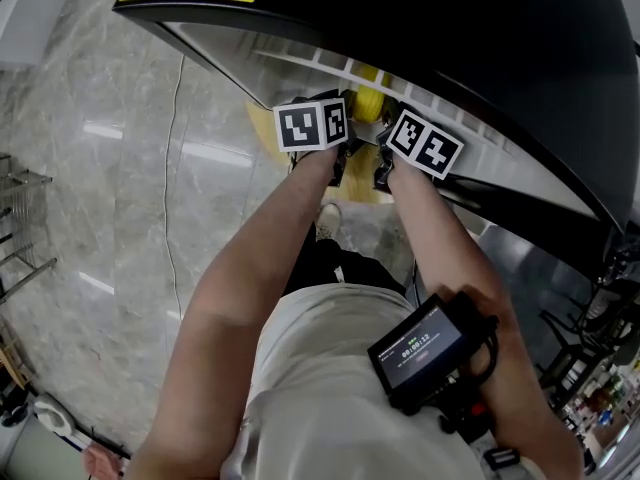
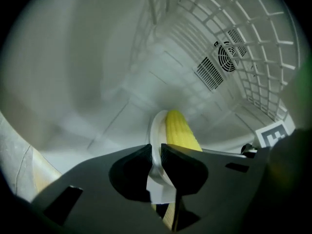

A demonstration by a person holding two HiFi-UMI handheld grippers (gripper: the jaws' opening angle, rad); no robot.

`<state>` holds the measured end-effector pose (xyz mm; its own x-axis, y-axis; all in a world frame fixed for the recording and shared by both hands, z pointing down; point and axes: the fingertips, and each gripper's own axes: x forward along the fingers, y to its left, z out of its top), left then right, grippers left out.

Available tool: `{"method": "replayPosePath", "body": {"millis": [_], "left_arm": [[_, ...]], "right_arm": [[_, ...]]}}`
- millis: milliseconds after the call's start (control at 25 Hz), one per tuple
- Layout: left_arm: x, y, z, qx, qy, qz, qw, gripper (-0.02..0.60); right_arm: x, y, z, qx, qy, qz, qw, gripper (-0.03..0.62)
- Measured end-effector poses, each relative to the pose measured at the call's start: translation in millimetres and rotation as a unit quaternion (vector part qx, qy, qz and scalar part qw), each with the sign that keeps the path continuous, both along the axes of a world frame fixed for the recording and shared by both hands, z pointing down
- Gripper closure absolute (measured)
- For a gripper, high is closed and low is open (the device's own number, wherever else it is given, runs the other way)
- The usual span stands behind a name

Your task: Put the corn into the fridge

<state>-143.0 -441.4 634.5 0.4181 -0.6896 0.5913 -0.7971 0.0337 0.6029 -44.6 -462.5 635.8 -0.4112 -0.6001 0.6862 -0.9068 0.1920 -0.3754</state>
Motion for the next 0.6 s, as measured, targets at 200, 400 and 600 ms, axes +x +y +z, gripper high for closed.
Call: {"method": "replayPosePath", "body": {"millis": [200, 400, 600], "left_arm": [[2, 2, 4, -0.004, -0.013, 0.012, 0.9998, 0.535], [-1, -1, 4, 0.002, -0.046, 0.032, 0.9984, 0.52], [-8, 6, 0, 0.016, -0.079, 0.027, 0.9963, 0.498]], "right_arm": [[1, -1, 0, 0.005, 0.012, -0.006, 1.0, 0.525], [1, -4, 0, 0.012, 0.031, -0.013, 0.999, 0.513], [5, 1, -1, 0.016, 0.032, -0.002, 0.999, 0.512]]}}
